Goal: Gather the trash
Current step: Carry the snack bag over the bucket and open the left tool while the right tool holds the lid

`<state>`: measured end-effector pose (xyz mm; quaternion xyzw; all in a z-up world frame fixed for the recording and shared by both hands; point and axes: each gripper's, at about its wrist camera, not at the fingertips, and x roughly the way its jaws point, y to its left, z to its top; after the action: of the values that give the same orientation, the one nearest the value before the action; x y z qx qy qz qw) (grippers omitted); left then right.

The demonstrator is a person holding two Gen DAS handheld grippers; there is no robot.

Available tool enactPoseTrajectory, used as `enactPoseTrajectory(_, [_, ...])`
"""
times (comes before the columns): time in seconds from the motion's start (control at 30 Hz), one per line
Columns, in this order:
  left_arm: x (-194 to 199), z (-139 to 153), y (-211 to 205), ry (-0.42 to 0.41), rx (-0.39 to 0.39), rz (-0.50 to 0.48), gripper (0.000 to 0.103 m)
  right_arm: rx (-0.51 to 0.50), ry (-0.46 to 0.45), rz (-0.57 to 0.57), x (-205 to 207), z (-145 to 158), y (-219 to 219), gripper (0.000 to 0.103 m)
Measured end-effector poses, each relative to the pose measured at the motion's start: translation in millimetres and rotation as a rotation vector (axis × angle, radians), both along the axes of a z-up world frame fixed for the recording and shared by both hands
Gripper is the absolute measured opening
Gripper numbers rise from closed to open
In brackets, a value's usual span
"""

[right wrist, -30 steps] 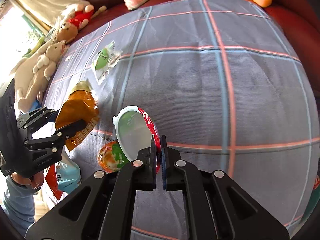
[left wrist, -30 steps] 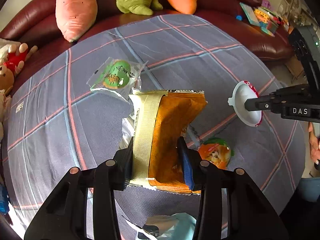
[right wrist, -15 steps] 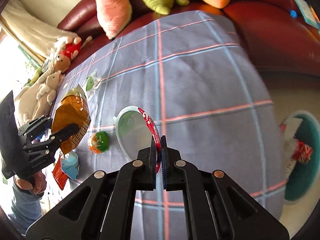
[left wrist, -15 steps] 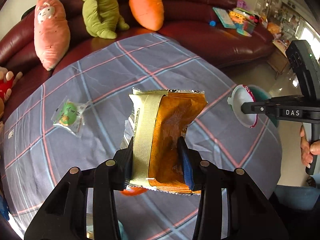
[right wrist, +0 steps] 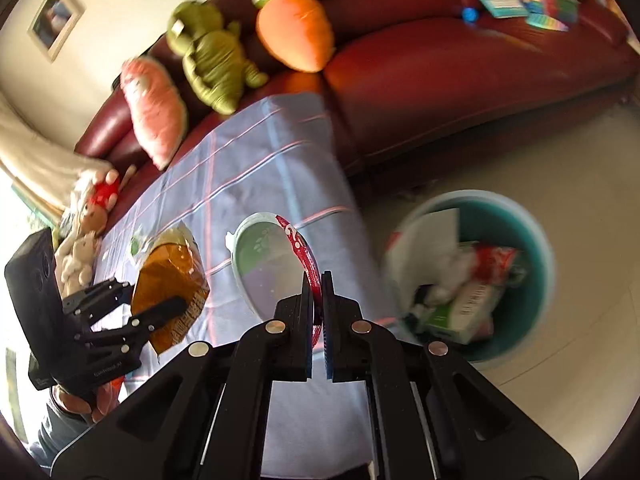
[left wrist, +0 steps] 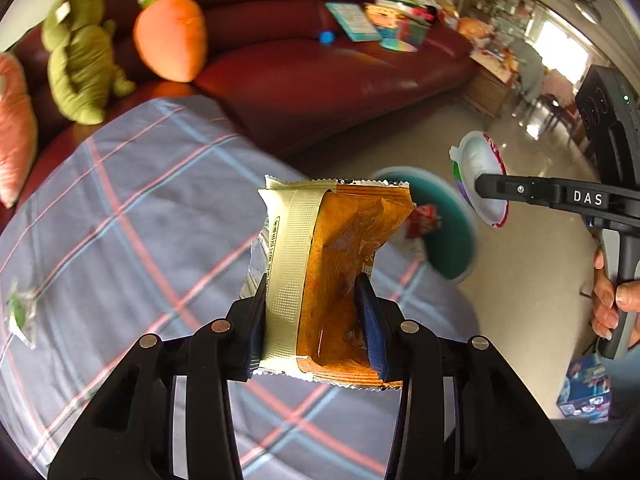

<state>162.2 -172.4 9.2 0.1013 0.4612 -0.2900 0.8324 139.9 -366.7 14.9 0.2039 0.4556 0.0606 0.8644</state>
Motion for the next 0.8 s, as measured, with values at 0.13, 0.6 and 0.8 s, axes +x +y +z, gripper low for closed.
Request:
enactPoseTrajectory(0.13, [2, -9, -53, 0.028, -0.011, -0.046, 0.042, 0.001, 0.005, -0.095, -20, -5, -53, 0.004])
enactPoseTrajectory(0.6, [13, -42, -149, 0.106, 0.019, -0.107, 0.045, 0.029, 0.055, -0.191, -31, -36, -131, 0.004])
enactPoseTrajectory(0.8, [21, -51, -165, 0.095, 0.018, -0.090, 0.080, 0.028, 0.072, -0.207, -25, -43, -141, 0.004])
